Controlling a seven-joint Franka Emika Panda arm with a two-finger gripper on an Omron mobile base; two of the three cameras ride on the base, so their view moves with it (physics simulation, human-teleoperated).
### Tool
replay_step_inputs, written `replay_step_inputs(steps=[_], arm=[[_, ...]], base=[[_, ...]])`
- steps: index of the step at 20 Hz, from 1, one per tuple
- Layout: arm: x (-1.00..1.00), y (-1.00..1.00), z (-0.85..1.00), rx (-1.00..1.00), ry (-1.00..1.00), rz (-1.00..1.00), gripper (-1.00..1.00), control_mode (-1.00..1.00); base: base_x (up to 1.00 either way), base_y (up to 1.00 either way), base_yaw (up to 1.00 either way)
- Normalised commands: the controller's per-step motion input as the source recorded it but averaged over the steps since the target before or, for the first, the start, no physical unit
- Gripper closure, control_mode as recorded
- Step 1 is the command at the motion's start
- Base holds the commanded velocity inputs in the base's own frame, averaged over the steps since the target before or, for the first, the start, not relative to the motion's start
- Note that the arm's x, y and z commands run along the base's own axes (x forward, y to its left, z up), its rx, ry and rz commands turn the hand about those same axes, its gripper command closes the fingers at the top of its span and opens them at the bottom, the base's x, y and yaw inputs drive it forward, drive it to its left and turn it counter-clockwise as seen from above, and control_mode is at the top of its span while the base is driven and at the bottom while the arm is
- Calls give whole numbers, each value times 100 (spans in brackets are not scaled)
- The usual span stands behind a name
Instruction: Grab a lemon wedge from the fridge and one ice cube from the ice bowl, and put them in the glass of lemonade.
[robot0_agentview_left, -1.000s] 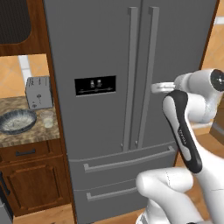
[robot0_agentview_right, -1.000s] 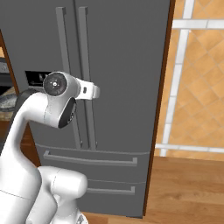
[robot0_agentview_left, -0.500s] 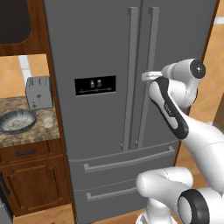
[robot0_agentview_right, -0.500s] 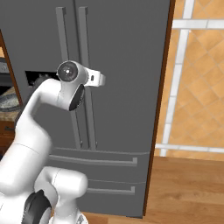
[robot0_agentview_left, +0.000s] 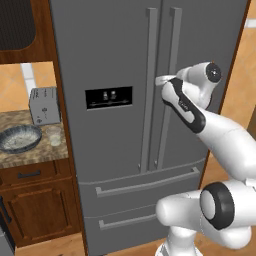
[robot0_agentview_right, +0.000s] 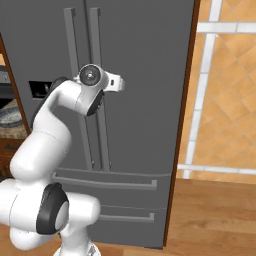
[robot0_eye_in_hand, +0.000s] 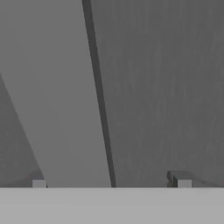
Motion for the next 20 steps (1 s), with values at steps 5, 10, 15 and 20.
replay_step_inputs(steps=[5,10,15,20], arm=[[71,0,0,0,0,4,-100,-100],[72,0,-13,0,0,5,-100,-100],[32,-2,-2,0,3,0,100,-100],[-69,-57,0,0,18,-5,100,-100]], base=[[0,0,0],[0,0,0],[0,0,0],[0,0,0]])
